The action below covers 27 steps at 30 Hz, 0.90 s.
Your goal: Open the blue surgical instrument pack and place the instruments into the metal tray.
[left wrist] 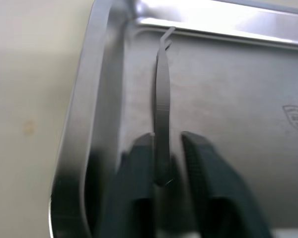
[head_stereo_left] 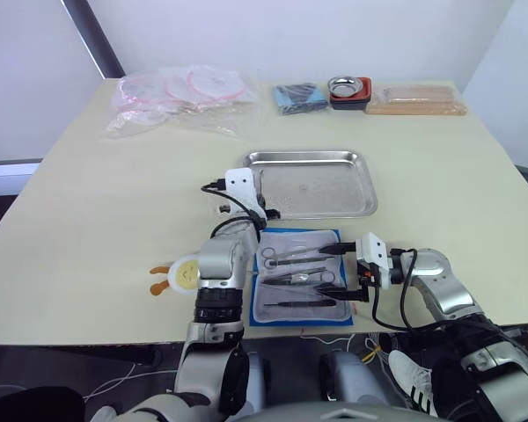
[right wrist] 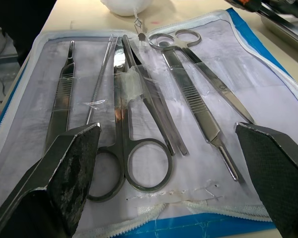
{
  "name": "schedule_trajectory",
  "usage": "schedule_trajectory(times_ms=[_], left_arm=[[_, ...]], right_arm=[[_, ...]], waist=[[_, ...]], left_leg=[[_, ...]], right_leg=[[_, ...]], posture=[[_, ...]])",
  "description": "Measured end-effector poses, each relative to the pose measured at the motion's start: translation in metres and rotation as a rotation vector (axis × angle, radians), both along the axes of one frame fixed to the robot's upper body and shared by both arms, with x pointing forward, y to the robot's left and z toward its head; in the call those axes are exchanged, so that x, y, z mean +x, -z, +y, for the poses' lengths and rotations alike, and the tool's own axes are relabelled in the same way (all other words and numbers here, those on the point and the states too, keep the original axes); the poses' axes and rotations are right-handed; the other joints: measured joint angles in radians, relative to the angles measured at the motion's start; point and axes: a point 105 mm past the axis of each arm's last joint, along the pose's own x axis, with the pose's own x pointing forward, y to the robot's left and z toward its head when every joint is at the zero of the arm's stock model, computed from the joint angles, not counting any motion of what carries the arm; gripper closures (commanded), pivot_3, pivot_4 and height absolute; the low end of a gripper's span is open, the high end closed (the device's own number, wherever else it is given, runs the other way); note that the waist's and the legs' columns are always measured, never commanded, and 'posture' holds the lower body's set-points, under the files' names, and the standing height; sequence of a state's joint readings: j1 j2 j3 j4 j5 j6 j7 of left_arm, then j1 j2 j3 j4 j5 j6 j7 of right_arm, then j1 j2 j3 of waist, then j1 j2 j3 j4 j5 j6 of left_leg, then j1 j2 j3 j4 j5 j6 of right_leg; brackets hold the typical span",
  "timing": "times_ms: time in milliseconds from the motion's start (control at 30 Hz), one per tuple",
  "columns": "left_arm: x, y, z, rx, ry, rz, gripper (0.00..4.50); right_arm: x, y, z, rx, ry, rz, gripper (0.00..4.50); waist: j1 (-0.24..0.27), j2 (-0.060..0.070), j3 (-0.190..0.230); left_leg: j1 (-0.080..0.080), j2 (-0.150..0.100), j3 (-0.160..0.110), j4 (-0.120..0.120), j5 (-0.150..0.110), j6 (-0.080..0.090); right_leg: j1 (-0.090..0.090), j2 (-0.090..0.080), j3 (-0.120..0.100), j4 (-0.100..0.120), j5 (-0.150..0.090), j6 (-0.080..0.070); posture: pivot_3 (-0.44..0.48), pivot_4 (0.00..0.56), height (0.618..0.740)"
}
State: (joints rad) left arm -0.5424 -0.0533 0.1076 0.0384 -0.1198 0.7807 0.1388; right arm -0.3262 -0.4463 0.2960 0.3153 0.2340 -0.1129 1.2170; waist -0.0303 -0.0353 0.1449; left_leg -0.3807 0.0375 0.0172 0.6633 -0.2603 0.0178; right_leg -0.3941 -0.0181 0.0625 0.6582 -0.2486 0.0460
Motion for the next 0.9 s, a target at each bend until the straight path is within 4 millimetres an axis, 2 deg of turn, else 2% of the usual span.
schedule_trajectory(times_ms=[300, 433, 600, 733, 900], left_arm=[[0.001, -0.003, 0.004, 0.038, 0.002, -0.018, 2.74], [0.003, -0.018, 0.002, 0.048, 0.043, -0.078, 2.74], [0.005, -0.053, -0.007, 0.096, 0.229, -0.240, 2.74], [-0.001, -0.061, -0.012, 0.129, 0.399, -0.287, 2.74], [-0.015, -0.064, -0.006, 0.164, 0.574, -0.311, 2.74]], right_arm=[[0.000, 0.000, 0.001, 0.003, 0.000, 0.000, 0.00], [0.000, 0.000, 0.002, 0.005, -0.001, 0.000, 0.00], [0.000, 0.000, 0.003, 0.009, -0.003, 0.001, 0.00], [-0.001, 0.000, 0.004, 0.012, -0.004, 0.001, 0.00], [-0.001, 0.000, 0.004, 0.013, -0.003, 0.001, 0.00]], waist=[[-0.002, 0.000, 0.000], [-0.003, 0.000, 0.000], [-0.006, 0.000, 0.000], [-0.008, 0.000, 0.000], [-0.008, 0.000, 0.000]], left_leg=[[0.000, 0.000, 0.000, 0.000, 0.000, 0.000], [-0.001, 0.000, 0.000, 0.000, 0.000, 0.000], [0.000, 0.000, 0.000, -0.002, 0.000, 0.000], [0.001, 0.000, 0.000, -0.003, 0.000, 0.000], [0.001, 0.002, 0.000, -0.004, 0.000, 0.000]], right_leg=[[0.000, 0.000, 0.000, 0.000, 0.000, 0.000], [0.000, 0.000, 0.000, 0.000, 0.000, 0.000], [0.000, 0.000, 0.000, -0.001, 0.000, -0.001], [-0.001, 0.000, 0.000, -0.001, 0.000, -0.001], [-0.001, -0.001, 0.000, -0.002, -0.002, -0.004]], posture=[[0.000, 0.150, 0.740], [0.000, 0.150, 0.740], [0.000, 0.150, 0.740], [0.000, 0.150, 0.740], [0.000, 0.150, 0.740]])
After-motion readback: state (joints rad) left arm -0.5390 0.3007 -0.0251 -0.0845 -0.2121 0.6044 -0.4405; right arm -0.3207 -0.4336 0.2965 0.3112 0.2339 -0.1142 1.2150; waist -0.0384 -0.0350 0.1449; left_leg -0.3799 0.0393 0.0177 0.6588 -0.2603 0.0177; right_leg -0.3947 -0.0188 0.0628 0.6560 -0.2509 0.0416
